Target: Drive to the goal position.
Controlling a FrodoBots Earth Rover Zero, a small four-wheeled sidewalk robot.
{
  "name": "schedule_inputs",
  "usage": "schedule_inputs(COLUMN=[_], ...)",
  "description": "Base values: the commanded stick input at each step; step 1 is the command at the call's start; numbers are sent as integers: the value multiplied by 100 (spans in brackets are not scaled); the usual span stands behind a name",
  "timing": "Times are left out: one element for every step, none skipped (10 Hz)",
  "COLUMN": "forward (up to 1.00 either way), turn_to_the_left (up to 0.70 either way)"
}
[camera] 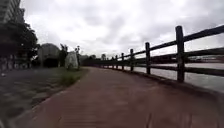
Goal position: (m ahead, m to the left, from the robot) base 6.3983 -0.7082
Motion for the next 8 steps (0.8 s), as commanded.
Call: schedule_inputs(forward=[100,100,100,100,100,100,100,100], turn_to_the_left=[0,0,0,0,0,0,0,0])
